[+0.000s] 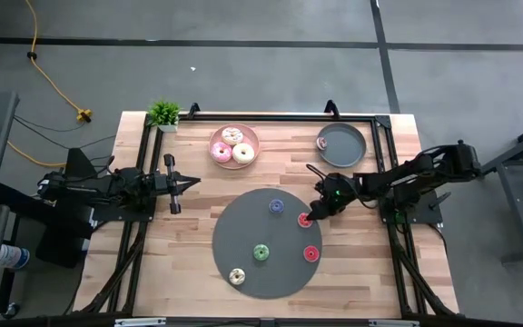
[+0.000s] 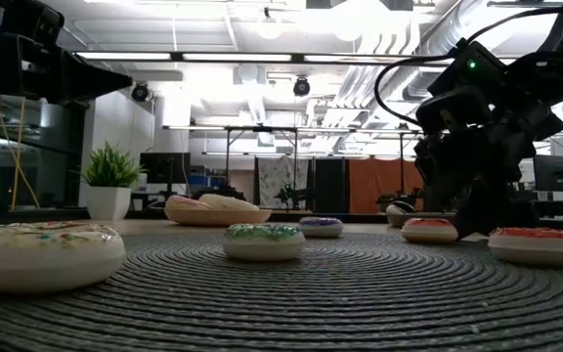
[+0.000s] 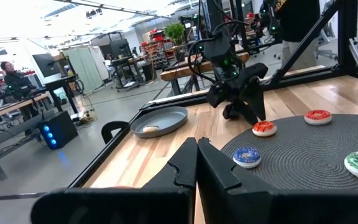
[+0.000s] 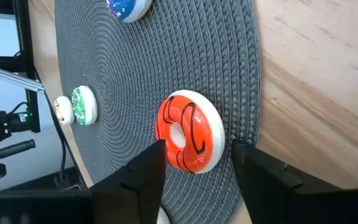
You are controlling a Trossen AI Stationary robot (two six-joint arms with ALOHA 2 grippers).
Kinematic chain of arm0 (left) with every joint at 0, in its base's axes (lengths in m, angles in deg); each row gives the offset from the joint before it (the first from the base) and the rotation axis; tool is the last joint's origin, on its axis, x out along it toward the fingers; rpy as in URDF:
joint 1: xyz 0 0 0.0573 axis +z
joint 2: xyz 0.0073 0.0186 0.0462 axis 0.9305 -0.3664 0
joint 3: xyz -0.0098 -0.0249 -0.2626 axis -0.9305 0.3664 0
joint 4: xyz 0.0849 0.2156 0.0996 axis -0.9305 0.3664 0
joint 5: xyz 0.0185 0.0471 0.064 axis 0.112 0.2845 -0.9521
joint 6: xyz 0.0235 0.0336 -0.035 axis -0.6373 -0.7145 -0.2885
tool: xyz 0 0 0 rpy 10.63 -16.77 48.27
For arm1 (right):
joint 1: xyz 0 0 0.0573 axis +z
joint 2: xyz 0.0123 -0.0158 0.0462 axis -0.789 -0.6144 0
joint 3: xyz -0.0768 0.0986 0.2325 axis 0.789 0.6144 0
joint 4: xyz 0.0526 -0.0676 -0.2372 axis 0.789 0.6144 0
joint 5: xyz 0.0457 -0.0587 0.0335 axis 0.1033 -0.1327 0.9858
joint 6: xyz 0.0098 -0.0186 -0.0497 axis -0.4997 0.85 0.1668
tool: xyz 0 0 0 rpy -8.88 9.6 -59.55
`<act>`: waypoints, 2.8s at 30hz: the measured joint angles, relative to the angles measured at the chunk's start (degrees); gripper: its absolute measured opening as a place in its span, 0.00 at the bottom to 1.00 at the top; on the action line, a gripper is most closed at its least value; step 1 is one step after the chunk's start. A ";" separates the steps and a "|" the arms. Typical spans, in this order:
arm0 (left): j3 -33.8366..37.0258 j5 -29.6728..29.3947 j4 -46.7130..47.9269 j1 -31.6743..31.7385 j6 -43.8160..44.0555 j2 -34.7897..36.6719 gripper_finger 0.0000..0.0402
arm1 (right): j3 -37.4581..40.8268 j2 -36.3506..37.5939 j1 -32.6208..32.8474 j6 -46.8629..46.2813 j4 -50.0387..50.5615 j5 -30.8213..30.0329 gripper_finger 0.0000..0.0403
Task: Pick & Place donuts
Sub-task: Put the top small orange donut on the gray plate
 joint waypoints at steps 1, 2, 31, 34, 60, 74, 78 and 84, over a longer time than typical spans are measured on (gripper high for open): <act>0.00 0.00 0.00 0.01 0.01 0.00 0.00 | 0.00 0.00 0.00 0.28 0.09 0.04 0.42; 0.00 0.00 0.00 0.00 0.00 0.00 0.00 | 0.00 0.00 0.00 0.56 0.23 0.07 0.40; 0.00 -0.01 0.00 0.00 0.01 0.00 0.00 | 0.14 0.00 -0.02 0.83 -0.25 1.05 0.13; 0.00 -0.01 0.00 0.01 0.01 0.00 0.00 | 0.17 0.00 -0.02 0.83 -0.68 1.46 0.12; 0.01 -0.01 -0.01 -0.01 0.01 -0.02 0.00 | -10.31 13.07 -6.20 9.39 24.32 -6.67 0.09; 0.00 -0.01 0.00 0.01 -0.01 -0.02 0.00 | -12.44 28.90 -19.57 8.33 46.36 -24.25 0.09; 0.00 -0.01 -0.02 -0.01 0.01 -0.02 0.00 | -12.44 32.02 -23.54 7.52 51.11 -28.36 0.09; 0.02 -0.01 -0.01 0.01 0.00 -0.02 0.00 | -12.44 33.09 -28.97 5.72 53.41 -31.96 0.08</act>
